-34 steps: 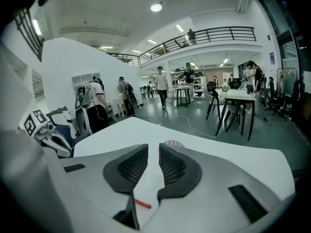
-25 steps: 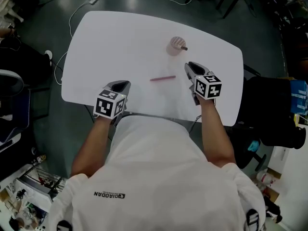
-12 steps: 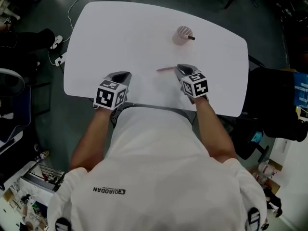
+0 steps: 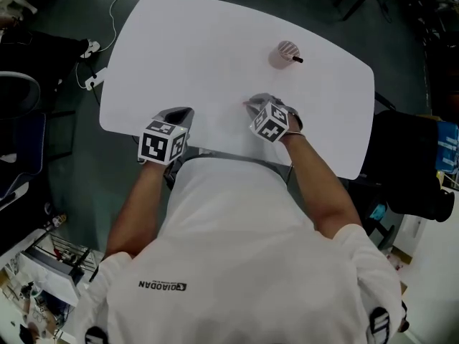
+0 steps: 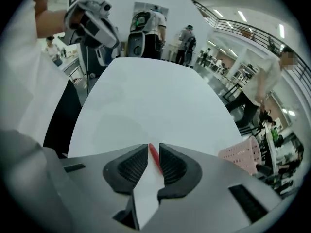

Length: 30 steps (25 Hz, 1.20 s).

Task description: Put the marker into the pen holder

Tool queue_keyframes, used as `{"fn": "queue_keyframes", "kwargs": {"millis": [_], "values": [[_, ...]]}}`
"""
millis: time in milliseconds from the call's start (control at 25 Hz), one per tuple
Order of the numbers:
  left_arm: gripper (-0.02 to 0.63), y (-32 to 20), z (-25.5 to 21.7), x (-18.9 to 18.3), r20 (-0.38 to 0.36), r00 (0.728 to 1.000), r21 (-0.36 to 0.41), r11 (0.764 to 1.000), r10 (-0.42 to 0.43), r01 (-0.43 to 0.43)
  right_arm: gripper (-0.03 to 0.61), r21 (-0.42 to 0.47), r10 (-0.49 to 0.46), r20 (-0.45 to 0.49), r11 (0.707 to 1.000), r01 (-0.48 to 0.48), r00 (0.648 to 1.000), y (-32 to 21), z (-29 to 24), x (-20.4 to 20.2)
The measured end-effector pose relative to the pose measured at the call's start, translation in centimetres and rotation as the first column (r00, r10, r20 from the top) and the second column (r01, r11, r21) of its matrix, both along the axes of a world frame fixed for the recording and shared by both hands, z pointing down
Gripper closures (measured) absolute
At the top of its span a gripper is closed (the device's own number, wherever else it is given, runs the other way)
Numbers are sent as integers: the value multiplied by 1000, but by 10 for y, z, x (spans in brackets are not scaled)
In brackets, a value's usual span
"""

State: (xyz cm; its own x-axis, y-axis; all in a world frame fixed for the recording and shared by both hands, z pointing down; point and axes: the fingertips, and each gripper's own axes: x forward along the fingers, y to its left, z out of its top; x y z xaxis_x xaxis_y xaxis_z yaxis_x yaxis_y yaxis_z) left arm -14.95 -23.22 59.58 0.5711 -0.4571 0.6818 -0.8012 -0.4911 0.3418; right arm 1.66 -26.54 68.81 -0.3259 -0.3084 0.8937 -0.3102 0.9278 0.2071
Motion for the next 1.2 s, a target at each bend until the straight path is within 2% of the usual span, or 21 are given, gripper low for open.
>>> {"fn": "queue_keyframes", "kwargs": {"millis": [120,240,360,760,960,1200], "values": [[588,6,1,-14,-7,999,-1,999,-42,42,488,8,-128,-94,992,129,987,1,12,-4],[588,12,5,-27,-10,997,-5,997,-72,72,486,-3,-237,-196,970,241,952,-1,24,-7],[588,16,6,-36,-12,995,-12,995,-100,100,482,-40,-313,-256,949,313,915,-2,31,-7],[588,22,8,-46,-17,991,-13,991,-134,134,491,-125,-375,-319,927,354,870,0,46,-4],[588,21,10,-46,-16,992,-14,992,-129,129,520,-119,-385,-315,923,367,867,3,49,-5],[588,22,9,-46,-22,994,-11,994,-108,108,523,-113,-387,-338,922,371,858,7,48,-13]]}}
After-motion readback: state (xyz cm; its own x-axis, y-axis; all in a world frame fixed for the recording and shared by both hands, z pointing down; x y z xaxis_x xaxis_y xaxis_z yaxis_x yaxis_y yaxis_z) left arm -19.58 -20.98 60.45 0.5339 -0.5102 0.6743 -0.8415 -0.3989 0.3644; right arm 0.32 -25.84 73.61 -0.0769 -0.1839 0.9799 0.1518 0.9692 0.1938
